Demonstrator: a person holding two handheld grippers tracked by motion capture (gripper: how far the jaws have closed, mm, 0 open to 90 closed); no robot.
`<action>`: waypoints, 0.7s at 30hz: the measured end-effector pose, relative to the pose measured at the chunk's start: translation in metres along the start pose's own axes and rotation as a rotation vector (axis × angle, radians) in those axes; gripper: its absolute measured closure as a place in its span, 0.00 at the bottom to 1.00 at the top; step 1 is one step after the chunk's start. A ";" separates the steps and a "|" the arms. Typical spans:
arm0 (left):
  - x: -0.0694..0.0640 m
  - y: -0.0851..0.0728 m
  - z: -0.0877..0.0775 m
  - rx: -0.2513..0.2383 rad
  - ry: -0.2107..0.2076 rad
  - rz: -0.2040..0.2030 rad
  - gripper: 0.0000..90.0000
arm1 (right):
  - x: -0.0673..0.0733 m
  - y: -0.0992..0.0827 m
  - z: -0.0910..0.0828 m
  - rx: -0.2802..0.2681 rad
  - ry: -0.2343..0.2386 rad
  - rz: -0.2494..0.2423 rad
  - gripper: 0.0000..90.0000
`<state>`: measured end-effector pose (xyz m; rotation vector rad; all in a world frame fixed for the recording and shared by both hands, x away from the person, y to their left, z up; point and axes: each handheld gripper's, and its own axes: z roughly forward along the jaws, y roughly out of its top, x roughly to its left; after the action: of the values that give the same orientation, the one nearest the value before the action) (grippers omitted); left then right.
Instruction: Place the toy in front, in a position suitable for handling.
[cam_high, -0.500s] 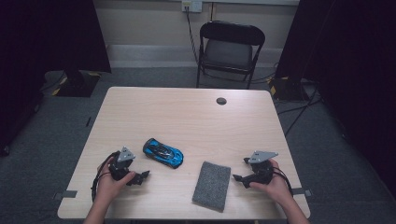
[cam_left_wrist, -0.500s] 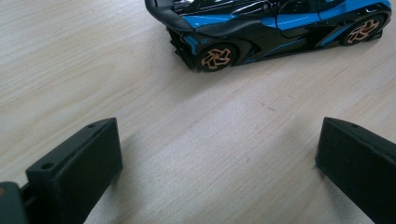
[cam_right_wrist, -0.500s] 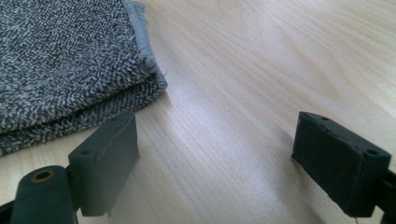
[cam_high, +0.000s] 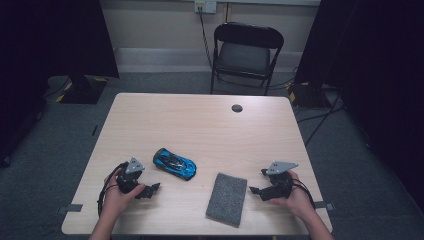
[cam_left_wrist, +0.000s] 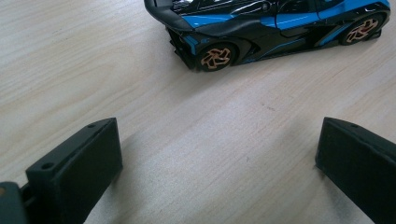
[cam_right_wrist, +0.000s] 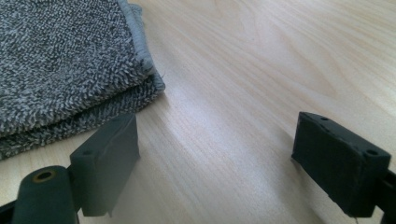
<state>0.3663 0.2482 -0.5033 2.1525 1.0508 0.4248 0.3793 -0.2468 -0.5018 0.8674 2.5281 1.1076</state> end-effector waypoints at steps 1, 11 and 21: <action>0.000 0.000 0.000 0.000 0.000 0.000 0.00 | 0.000 0.000 0.000 0.000 -0.003 -0.001 0.14; 0.000 0.000 0.000 -0.001 -0.001 0.003 0.00 | 0.000 0.001 0.001 0.006 -0.015 0.006 0.12; 0.000 0.000 0.000 -0.001 -0.001 0.003 0.00 | -0.006 0.008 -0.007 -0.048 0.009 0.087 0.20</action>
<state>0.3661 0.2482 -0.5033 2.1537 1.0469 0.4256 0.3840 -0.2501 -0.4915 0.9692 2.4813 1.1963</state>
